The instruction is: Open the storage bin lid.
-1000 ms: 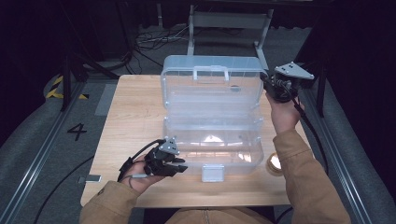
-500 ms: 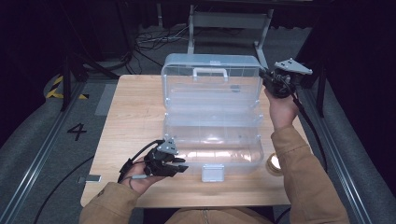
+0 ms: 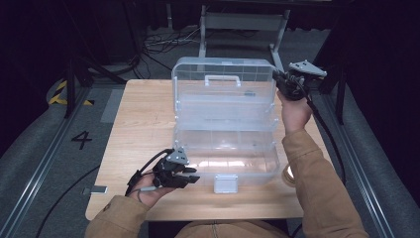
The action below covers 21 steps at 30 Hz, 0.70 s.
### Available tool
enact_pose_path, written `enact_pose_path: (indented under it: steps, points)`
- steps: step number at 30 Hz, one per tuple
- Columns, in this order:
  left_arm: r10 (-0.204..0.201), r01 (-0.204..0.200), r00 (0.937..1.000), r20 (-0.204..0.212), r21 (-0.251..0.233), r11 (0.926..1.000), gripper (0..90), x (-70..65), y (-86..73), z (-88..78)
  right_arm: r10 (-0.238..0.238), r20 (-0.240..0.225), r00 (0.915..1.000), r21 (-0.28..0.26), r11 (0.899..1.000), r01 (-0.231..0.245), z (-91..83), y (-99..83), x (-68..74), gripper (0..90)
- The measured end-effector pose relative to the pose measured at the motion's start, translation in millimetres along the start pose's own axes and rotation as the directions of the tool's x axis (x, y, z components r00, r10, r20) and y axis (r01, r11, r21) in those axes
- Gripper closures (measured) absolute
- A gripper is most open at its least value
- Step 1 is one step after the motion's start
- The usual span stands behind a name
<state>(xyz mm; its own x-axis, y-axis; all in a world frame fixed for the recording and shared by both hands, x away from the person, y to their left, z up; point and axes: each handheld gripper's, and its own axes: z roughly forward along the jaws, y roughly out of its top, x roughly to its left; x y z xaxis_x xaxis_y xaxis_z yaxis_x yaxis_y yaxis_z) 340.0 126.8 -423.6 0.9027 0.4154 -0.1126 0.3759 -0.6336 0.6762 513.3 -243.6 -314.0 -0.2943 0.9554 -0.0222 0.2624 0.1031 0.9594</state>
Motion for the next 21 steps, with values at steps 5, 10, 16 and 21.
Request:
enact_pose_path:
  steps: [5, 10, 16, 21]
  points:
    - [0.005, -0.005, 1.0, -0.002, -0.007, 1.0, 68.8, -0.1, -0.5, 0.0, 0.014, -0.004, 0.9999, 0.005, 1.0, -0.014, 6.0, -0.5, -2.1, 85.3]
    - [-0.001, 0.001, 1.0, 0.002, -0.009, 1.0, 68.8, 0.3, -0.7, -0.1, 0.032, -0.011, 0.9994, 0.018, 0.999, -0.032, 15.3, -1.2, -5.2, 85.3]
    - [-0.016, 0.016, 0.9997, 0.019, -0.014, 0.9998, 68.7, 1.5, -1.1, -0.5, 0.053, -0.021, 0.9984, 0.035, 0.998, -0.052, 25.2, -2.4, -9.1, 85.4]
    - [-0.023, 0.024, 0.9994, 0.027, -0.02, 0.9995, 68.5, 1.9, -1.3, -0.4, 0.059, -0.023, 0.998, 0.044, 0.997, -0.058, 31.0, -3.6, -10.9, 85.5]
